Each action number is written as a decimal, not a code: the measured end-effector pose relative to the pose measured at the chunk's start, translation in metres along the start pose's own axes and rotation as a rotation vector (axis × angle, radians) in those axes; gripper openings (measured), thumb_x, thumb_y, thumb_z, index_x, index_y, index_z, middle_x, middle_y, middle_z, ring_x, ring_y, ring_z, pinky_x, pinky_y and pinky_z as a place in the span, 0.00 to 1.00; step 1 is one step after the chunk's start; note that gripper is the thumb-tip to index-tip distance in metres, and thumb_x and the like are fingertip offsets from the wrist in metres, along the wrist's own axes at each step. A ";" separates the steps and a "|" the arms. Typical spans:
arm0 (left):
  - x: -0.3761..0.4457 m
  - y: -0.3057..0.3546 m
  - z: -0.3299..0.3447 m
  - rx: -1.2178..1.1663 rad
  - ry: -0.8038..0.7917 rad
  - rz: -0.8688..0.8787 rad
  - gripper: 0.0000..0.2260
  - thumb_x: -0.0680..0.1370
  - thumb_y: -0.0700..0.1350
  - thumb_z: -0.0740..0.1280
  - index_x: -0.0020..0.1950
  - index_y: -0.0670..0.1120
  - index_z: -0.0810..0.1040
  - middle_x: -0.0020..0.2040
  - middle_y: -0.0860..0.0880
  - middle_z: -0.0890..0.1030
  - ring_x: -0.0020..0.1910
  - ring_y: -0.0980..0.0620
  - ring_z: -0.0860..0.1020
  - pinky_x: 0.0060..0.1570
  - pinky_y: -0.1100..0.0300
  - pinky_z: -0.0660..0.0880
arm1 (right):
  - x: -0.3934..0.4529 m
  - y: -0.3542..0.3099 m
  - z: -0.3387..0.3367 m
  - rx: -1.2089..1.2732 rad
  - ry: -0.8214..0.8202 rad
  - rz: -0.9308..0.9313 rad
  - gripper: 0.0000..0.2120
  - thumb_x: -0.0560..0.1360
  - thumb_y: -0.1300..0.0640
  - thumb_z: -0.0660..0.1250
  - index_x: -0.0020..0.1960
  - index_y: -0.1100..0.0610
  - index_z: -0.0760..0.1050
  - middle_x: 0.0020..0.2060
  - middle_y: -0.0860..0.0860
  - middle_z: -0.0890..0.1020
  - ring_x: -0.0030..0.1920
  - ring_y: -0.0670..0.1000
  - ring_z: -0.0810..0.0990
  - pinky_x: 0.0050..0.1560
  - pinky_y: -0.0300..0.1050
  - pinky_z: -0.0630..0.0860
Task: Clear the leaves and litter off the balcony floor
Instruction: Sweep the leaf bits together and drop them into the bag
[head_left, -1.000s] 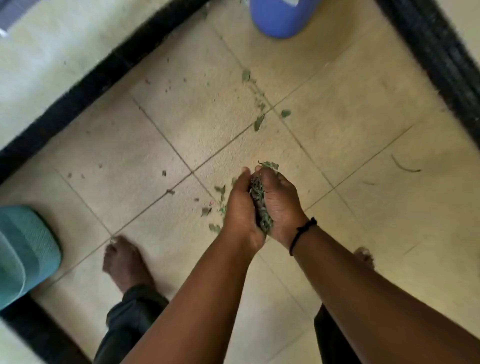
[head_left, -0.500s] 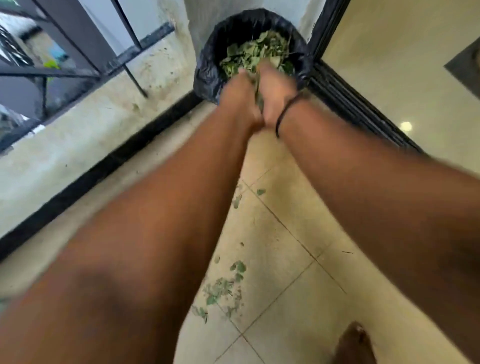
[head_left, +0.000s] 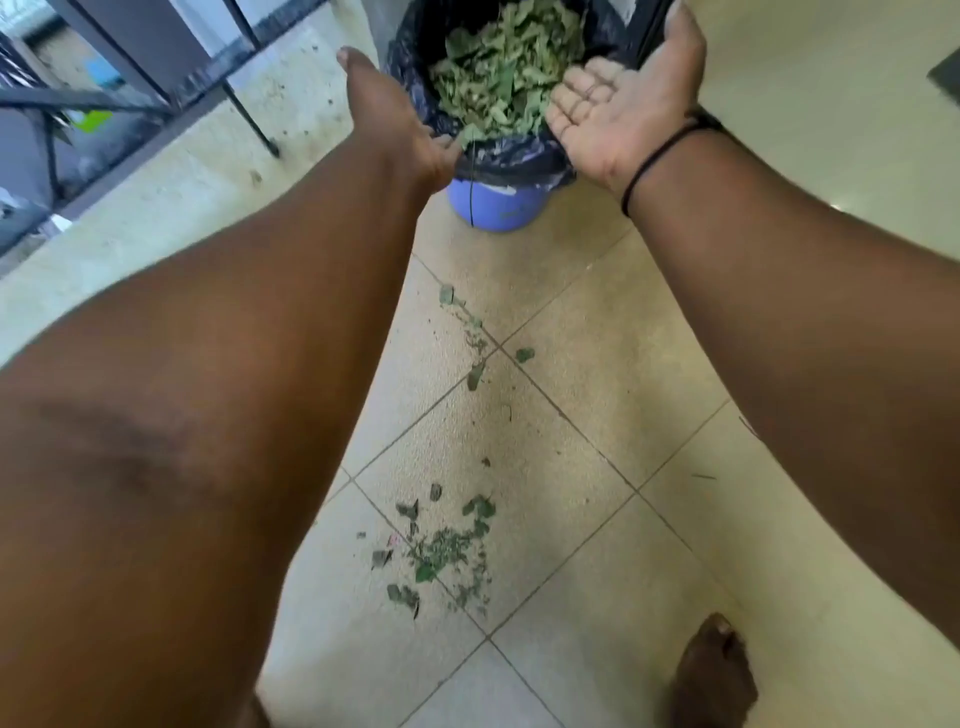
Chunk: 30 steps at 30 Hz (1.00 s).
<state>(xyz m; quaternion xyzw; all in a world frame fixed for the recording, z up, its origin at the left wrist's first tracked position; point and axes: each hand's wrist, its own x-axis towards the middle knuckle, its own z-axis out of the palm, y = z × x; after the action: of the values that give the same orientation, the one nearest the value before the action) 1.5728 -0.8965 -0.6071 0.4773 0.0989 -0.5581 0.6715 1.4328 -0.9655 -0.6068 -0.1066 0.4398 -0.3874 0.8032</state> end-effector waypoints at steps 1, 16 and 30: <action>-0.013 -0.006 -0.010 0.011 0.009 0.005 0.36 0.82 0.65 0.47 0.80 0.39 0.52 0.80 0.39 0.55 0.78 0.38 0.57 0.73 0.46 0.60 | -0.009 0.006 -0.013 -0.018 -0.009 -0.044 0.36 0.81 0.35 0.48 0.71 0.64 0.66 0.68 0.61 0.73 0.70 0.60 0.70 0.67 0.52 0.68; -0.327 -0.220 -0.349 0.922 0.517 -0.507 0.11 0.83 0.47 0.61 0.64 0.48 0.76 0.66 0.46 0.77 0.64 0.45 0.74 0.68 0.50 0.68 | -0.312 0.263 -0.352 -1.548 0.079 0.737 0.06 0.82 0.56 0.61 0.49 0.53 0.76 0.49 0.54 0.80 0.52 0.55 0.78 0.49 0.41 0.73; -0.319 -0.190 -0.370 1.760 0.160 -0.149 0.35 0.79 0.63 0.56 0.81 0.49 0.52 0.81 0.48 0.49 0.80 0.46 0.47 0.76 0.50 0.48 | -0.262 0.332 -0.317 -2.645 -0.773 0.133 0.14 0.73 0.56 0.69 0.57 0.59 0.76 0.50 0.57 0.78 0.49 0.60 0.78 0.52 0.53 0.72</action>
<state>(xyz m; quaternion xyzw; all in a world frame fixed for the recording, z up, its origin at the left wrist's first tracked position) 1.4460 -0.3950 -0.6898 0.8506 -0.2887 -0.4392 0.0141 1.2757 -0.4993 -0.8007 -0.8621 0.2326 0.4074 0.1917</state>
